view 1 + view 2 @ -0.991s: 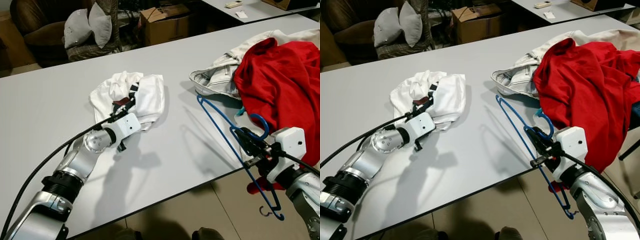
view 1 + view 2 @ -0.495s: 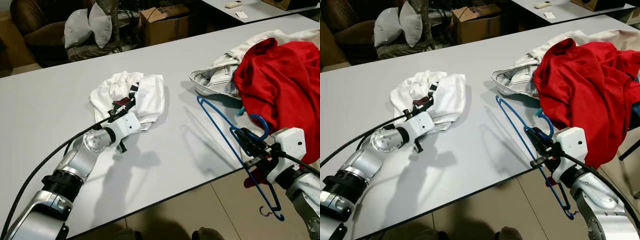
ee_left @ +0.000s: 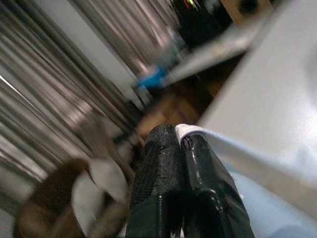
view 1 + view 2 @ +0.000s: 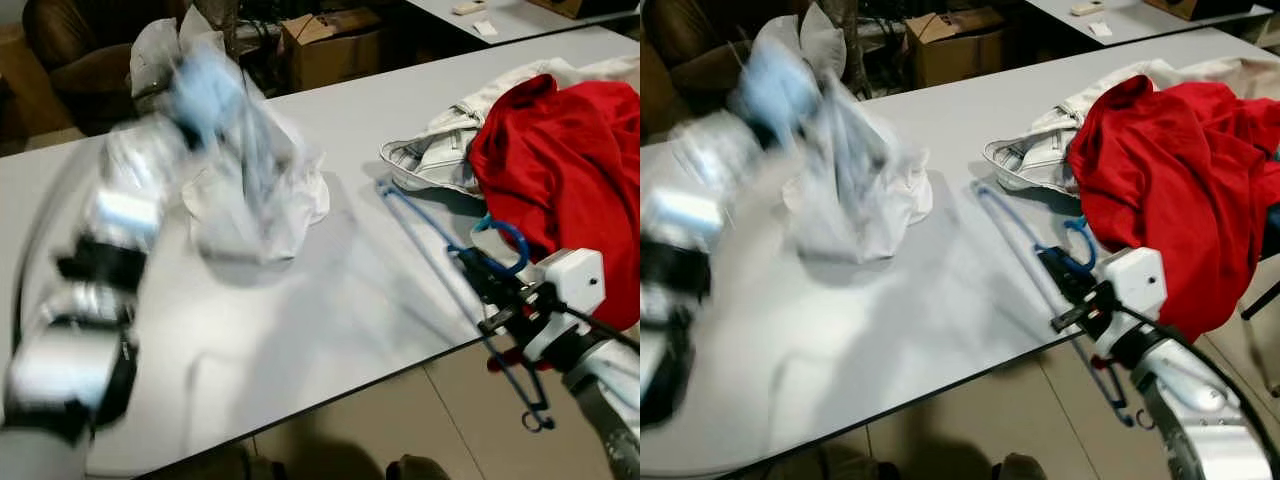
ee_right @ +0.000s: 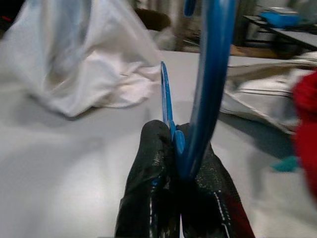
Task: Hang hanger
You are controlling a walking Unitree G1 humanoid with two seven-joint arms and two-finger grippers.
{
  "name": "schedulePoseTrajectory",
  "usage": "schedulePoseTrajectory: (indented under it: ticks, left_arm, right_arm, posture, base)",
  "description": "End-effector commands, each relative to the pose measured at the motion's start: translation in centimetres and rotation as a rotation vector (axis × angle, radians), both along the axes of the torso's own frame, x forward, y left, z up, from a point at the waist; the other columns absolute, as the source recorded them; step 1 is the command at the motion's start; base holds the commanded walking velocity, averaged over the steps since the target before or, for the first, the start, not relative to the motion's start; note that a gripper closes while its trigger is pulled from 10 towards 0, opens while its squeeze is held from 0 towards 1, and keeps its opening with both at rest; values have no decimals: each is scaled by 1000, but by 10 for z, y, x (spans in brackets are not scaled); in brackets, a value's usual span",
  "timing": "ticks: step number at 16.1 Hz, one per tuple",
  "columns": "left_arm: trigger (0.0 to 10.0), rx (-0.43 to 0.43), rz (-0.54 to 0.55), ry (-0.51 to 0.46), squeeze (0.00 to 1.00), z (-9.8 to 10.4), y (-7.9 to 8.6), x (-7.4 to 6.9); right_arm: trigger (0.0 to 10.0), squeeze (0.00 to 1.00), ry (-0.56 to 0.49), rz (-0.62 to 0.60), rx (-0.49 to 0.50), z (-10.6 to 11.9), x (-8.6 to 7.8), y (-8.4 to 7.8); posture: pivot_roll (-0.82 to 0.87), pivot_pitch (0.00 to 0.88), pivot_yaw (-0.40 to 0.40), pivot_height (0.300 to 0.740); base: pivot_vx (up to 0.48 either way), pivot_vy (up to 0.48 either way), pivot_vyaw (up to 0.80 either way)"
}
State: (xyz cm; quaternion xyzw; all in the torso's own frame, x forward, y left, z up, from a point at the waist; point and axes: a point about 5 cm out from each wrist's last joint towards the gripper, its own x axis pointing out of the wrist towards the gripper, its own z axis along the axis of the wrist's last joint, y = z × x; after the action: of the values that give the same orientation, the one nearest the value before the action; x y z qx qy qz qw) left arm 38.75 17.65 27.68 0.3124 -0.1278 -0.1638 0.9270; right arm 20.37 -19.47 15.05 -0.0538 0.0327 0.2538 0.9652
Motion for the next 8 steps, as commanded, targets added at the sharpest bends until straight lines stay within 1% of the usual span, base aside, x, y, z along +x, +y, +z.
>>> schedulePoseTrajectory:
  ticks: [1,2,3,4,5,6,7,8]
  left_arm:
    - [0,-25,14,-26,0,6,6,1]
    - [0,-53,3,-11,0,7,4,3]
    - [0,-35,3,-3,0,3,3,4]
    - [0,-24,1,6,0,1,2,5]
    - [0,-16,-20,43,0,-7,-1,7]
    - [0,-13,-25,49,0,-9,-1,7]
    - [0,22,-61,97,0,-17,-4,7]
    - [0,50,-134,176,0,-27,-6,4]
  right_arm:
    - [10000,0,-37,48,23,7,-3,7]
    - [10000,0,-41,63,35,8,-5,9]
    - [10000,0,-47,84,69,11,-7,12]
    - [10000,0,-50,96,80,12,-8,13]
    - [10000,0,-66,132,109,19,-11,18]
    - [10000,0,-68,135,113,19,-11,19]
    - [10000,0,-78,124,109,21,-8,20]
    - [10000,0,-81,130,111,22,-5,22]
  posture:
    - [-207,0,122,740]
    - [-208,0,128,740]
    - [-212,0,138,740]
    - [-212,0,138,740]
    - [-213,0,144,740]
    - [-215,0,146,740]
    - [-215,0,146,740]
    - [-215,0,146,740]
  base:
    - [0,0,0]
    - [0,0,0]
    - [0,0,0]
    - [0,0,0]
    - [0,0,0]
    - [0,0,0]
    - [0,0,0]
    - [0,0,0]
